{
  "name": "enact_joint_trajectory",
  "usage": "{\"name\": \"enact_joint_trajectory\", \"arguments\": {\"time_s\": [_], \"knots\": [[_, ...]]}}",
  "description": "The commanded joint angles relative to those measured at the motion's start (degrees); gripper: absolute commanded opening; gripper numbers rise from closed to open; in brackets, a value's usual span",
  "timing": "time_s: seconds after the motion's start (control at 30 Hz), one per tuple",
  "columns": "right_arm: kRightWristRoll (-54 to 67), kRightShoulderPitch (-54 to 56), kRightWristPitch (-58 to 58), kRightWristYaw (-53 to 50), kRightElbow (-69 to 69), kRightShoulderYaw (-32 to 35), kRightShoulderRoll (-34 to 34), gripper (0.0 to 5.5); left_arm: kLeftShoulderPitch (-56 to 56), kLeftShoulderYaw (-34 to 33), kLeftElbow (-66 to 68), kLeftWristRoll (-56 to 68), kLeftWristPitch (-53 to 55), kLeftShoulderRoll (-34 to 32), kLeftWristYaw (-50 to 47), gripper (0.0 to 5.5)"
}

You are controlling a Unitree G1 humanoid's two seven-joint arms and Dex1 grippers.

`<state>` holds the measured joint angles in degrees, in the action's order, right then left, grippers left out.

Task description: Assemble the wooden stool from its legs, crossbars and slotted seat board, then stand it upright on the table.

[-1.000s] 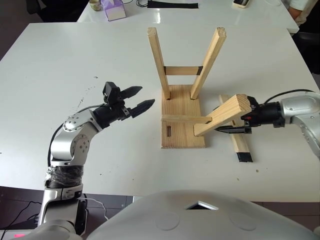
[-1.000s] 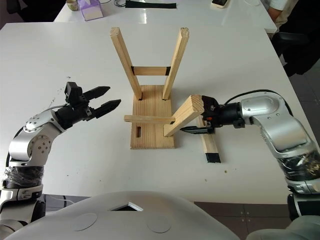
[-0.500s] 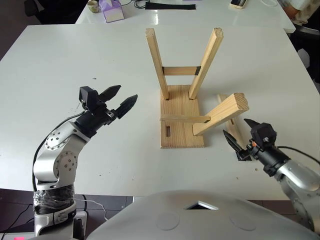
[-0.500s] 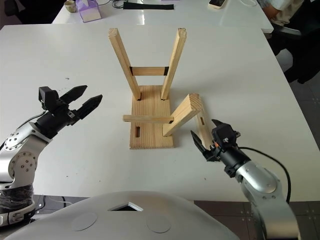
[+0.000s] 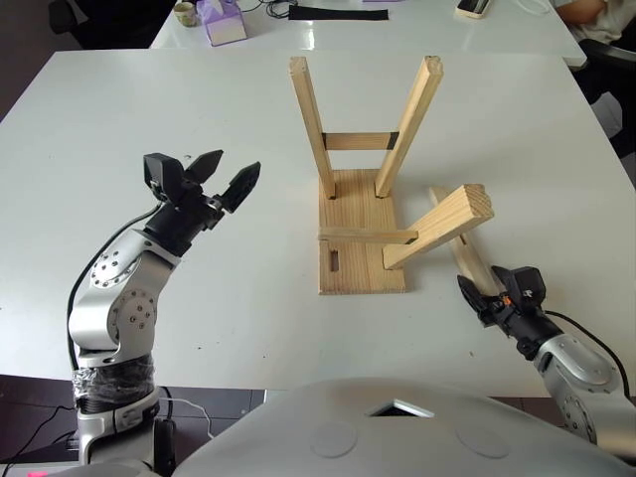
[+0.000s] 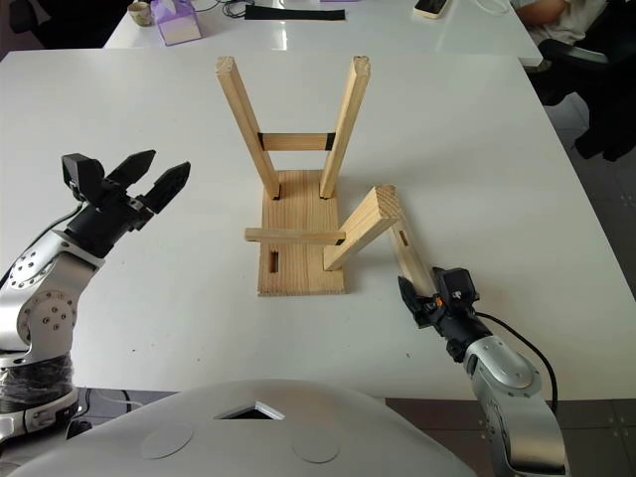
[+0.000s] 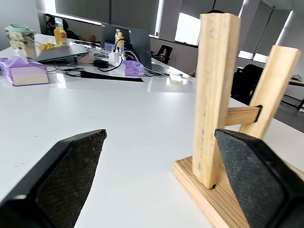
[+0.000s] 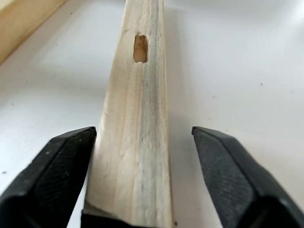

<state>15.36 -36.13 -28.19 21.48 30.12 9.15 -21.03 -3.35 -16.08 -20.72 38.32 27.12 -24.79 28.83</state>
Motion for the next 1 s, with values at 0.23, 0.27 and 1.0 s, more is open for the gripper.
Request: {"name": "enact_joint_trajectory", "arguments": {"time_s": [0.23,0.27,1.0], "knots": [[2.36,9.29,-1.18,0.01,-8.91,2.39,0.17,2.12,9.76,-0.19,6.22,-8.24,2.12,0.57,-11.93,4.24],[1.93,10.47,-0.31,0.15,-9.33,2.26,-0.08,2.04,10.41,-0.57,6.69,-8.56,1.77,0.87,-12.70,4.24],[11.27,45.69,1.24,5.44,-14.79,9.88,-8.04,2.04,17.84,-2.55,-2.36,-3.35,5.57,-0.41,-13.88,4.24]]}}
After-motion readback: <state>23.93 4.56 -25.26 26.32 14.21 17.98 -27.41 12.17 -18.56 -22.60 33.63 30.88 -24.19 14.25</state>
